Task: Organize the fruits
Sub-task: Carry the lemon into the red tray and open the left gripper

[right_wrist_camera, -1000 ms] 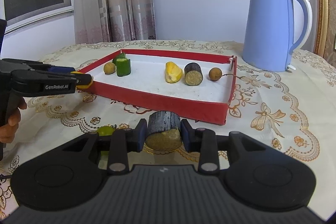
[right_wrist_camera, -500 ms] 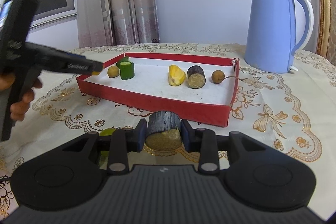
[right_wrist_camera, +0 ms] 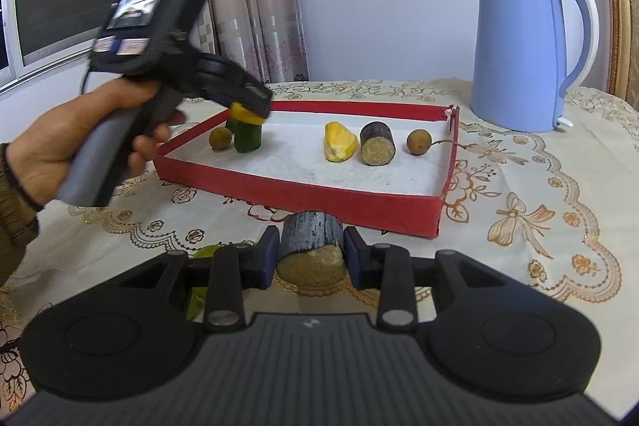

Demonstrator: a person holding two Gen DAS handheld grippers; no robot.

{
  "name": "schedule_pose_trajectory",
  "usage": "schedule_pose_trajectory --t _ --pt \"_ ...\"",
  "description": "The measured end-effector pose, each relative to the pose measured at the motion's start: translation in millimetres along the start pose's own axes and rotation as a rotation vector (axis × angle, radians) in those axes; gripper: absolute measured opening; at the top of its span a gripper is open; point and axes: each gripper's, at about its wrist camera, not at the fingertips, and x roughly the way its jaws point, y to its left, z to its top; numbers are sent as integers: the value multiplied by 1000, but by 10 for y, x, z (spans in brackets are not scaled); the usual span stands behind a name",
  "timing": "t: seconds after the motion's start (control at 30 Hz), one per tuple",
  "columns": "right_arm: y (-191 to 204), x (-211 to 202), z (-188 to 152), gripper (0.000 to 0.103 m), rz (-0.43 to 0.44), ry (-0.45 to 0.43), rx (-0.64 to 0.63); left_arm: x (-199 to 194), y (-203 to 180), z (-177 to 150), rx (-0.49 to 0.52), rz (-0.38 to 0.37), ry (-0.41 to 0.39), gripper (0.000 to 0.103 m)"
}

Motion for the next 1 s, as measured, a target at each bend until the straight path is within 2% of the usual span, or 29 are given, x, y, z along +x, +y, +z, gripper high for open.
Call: schedule_pose_trajectory --t 0.23,0.27,0.33,0.37,0.4,0.67,0.77,0.87,0.93,1.0 --pt "-15 10 -4 33 7 2 11 155 -173 26 13 12 43 41" --pt "-12 10 -4 33 7 2 10 152 -184 17 16 12 43 43" --pt "-12 10 -3 33 6 2 11 138 -189 17 23 26 38 54" --pt "-11 9 -4 33 7 2 11 123 -182 19 22 37 32 64" --pt "-10 8 -4 33 6 1 11 106 -174 23 20 44 24 69" --pt "-20 6 1 33 3 -1 16 -169 -4 -60 1 94 -1 71" --pt "-27 -2 1 33 3 -6 20 -352 122 -206 -13 123 3 78" --pt "-31 -22 6 33 2 -16 27 -596 316 -410 -86 158 10 81" --pt "-23 -37 21 33 -4 -23 24 -717 453 -529 -163 151 9 89" --pt "-21 -45 57 33 -7 -29 24 -832 627 -703 -278 126 -1 91"
